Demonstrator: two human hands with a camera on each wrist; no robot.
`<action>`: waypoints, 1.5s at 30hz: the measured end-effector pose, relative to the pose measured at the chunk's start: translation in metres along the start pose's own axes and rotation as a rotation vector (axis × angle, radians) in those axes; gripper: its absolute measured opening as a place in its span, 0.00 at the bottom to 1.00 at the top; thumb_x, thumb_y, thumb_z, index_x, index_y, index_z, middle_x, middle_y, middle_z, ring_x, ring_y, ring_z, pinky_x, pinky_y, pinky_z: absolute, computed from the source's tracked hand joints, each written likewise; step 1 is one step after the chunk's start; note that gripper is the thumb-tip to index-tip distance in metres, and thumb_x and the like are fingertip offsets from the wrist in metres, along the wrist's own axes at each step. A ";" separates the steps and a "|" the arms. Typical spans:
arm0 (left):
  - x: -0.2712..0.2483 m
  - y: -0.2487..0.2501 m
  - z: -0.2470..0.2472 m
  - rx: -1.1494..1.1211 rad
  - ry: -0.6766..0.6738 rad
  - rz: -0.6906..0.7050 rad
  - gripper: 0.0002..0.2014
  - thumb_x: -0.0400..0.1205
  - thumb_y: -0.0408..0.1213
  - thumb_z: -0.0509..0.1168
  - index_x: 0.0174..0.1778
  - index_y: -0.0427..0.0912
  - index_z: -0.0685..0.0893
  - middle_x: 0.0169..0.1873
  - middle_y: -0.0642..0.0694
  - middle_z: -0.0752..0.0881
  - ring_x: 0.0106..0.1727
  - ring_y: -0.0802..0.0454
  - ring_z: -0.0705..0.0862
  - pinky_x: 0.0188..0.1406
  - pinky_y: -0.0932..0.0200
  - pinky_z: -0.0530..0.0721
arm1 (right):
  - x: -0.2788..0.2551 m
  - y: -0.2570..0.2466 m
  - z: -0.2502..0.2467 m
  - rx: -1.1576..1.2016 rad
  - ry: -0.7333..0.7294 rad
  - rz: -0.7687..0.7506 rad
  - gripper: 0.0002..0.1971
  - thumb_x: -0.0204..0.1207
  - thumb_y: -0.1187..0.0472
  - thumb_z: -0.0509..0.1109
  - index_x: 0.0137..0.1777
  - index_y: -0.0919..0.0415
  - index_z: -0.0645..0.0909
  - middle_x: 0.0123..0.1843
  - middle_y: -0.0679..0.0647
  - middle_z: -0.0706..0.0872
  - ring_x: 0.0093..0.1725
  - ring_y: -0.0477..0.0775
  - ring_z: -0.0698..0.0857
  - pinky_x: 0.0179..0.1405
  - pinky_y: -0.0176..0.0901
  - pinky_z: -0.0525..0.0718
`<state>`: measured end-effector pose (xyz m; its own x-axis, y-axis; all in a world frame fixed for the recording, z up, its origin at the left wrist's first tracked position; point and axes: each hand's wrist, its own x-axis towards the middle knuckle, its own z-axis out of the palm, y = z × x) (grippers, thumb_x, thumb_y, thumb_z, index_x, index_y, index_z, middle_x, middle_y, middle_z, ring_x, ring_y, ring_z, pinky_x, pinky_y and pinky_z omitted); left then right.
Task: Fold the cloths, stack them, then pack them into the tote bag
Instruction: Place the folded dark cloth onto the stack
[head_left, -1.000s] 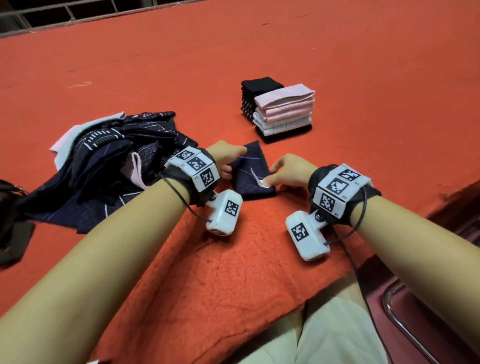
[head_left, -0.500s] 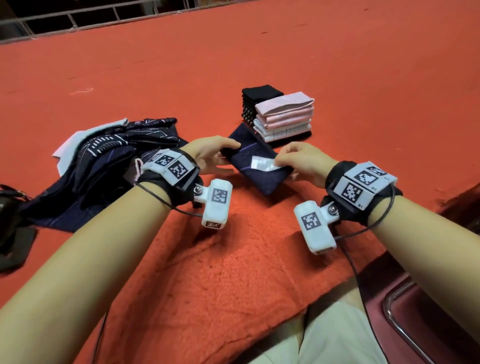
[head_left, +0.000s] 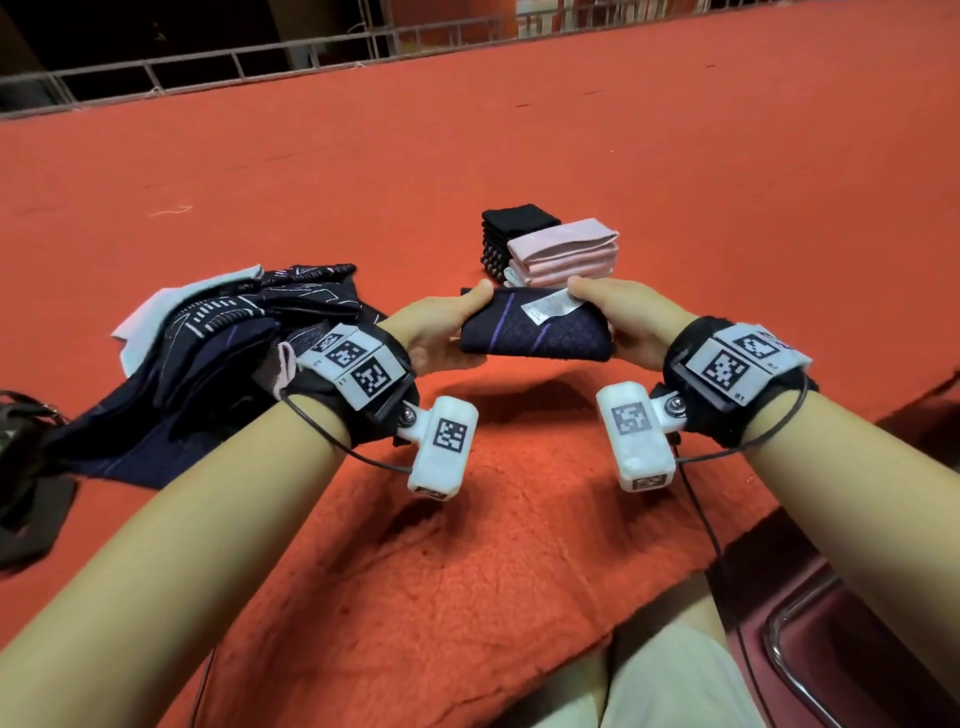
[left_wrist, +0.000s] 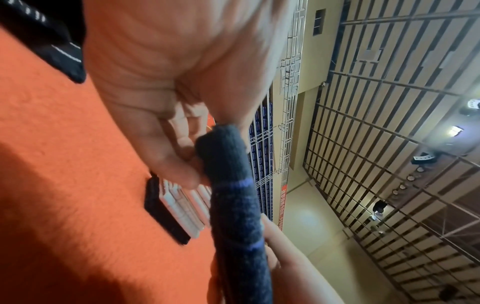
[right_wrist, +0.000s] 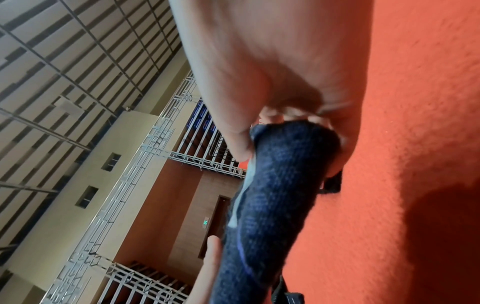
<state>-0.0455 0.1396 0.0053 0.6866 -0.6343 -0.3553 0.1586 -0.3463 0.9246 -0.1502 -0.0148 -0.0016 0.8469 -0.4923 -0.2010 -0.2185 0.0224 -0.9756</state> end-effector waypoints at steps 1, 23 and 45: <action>0.001 -0.001 0.002 -0.013 0.009 0.009 0.15 0.83 0.55 0.57 0.42 0.47 0.79 0.32 0.51 0.79 0.34 0.59 0.78 0.22 0.68 0.82 | 0.001 0.000 0.000 -0.004 -0.003 0.023 0.08 0.81 0.60 0.59 0.47 0.55 0.80 0.51 0.58 0.84 0.42 0.52 0.79 0.42 0.44 0.76; 0.072 0.070 0.024 -0.075 0.118 0.093 0.07 0.84 0.40 0.60 0.41 0.44 0.75 0.32 0.49 0.75 0.16 0.60 0.76 0.21 0.65 0.82 | 0.105 -0.051 -0.048 -0.190 0.453 -0.204 0.11 0.70 0.58 0.75 0.47 0.64 0.81 0.46 0.55 0.78 0.47 0.51 0.77 0.46 0.43 0.74; 0.153 0.044 0.028 -0.145 0.092 -0.137 0.11 0.84 0.45 0.62 0.40 0.43 0.76 0.34 0.51 0.76 0.33 0.59 0.77 0.21 0.68 0.84 | 0.181 -0.005 -0.068 -0.282 0.361 -0.220 0.12 0.76 0.56 0.68 0.58 0.57 0.79 0.46 0.50 0.81 0.41 0.47 0.79 0.32 0.34 0.74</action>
<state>0.0469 0.0079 -0.0120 0.7126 -0.5196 -0.4714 0.3510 -0.3178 0.8808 -0.0285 -0.1631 -0.0268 0.6768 -0.7295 0.0984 -0.2183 -0.3266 -0.9196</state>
